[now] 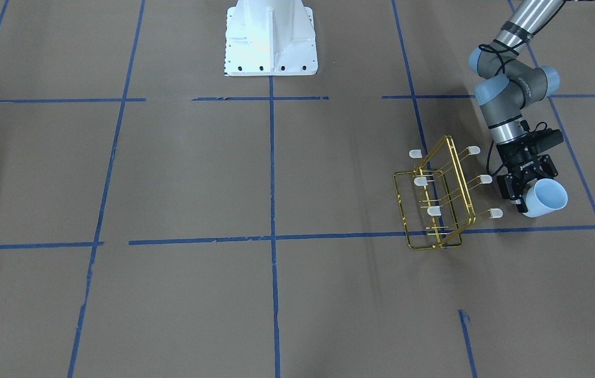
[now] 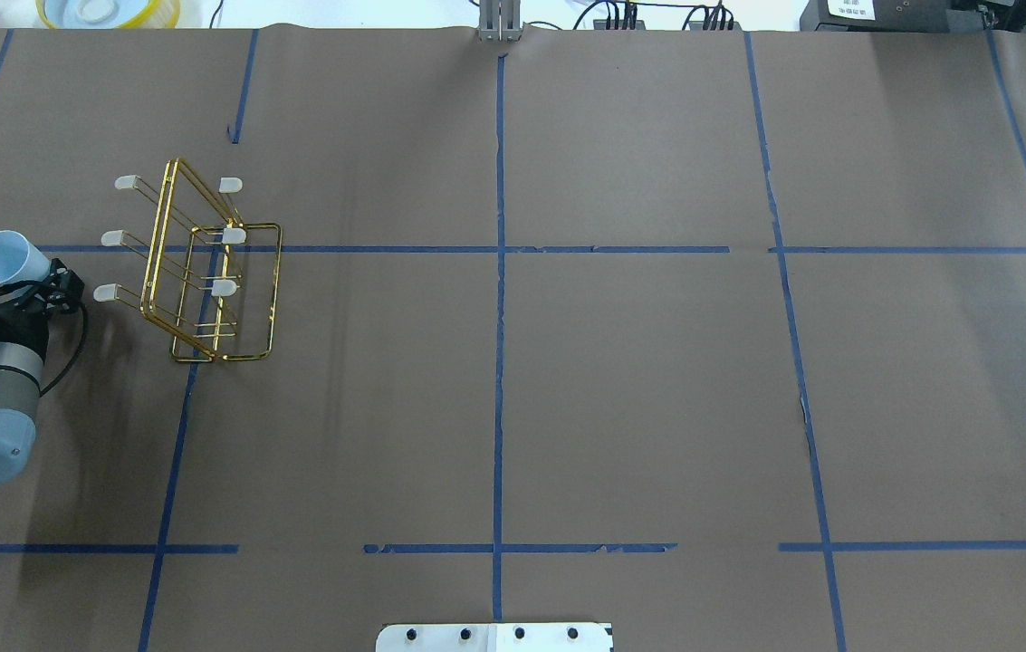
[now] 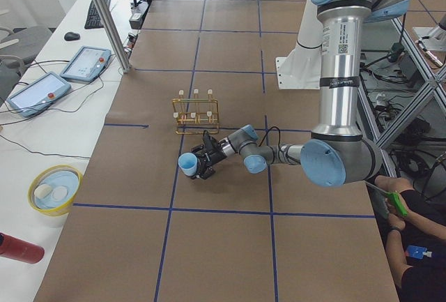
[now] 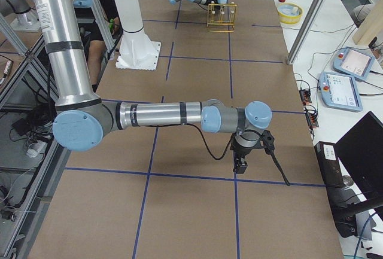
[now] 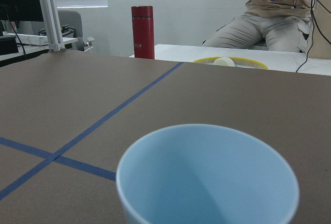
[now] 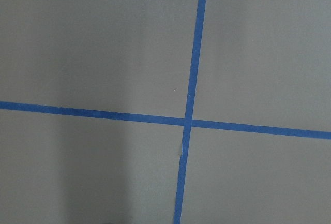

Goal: Hang cup on cup holder
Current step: 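Lift the light-blue cup with the left gripper and tilt it sideways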

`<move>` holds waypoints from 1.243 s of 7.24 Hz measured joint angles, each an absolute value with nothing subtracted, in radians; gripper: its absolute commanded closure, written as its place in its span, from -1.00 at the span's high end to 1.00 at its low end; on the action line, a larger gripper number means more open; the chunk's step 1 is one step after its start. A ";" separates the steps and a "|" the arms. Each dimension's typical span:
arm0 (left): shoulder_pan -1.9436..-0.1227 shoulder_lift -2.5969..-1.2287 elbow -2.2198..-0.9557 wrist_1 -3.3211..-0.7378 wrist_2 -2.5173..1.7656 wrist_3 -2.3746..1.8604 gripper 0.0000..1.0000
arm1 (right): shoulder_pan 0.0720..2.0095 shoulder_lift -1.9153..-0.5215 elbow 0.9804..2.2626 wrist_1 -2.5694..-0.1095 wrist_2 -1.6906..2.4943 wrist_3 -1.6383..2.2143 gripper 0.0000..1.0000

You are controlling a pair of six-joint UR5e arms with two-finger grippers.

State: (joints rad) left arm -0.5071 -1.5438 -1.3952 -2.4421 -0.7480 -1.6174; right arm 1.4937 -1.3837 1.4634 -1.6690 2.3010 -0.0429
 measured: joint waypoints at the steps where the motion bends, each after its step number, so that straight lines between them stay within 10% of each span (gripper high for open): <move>1: -0.508 -1.544 -1.396 -2.442 -0.748 -1.617 1.00 | 1.494 -1.384 1.463 -1.669 2.301 -0.043 1.00; 5: -0.513 -1.544 -1.396 -2.440 -0.749 -1.614 0.88 | 1.494 -1.384 1.463 -1.669 2.301 -0.043 1.00; 7: -0.515 -1.546 -1.395 -2.439 -0.749 -1.613 -0.38 | 1.494 -1.384 1.463 -1.669 2.301 -0.043 1.00; 9: -0.528 -1.546 -1.398 -2.441 -0.752 -1.614 -0.89 | 1.494 -1.384 1.463 -1.669 2.301 -0.043 1.00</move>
State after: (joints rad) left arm -0.5283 -1.5465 -1.3981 -2.4414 -0.7524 -1.6140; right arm 1.4937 -1.3837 1.4634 -1.6690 2.3010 -0.0430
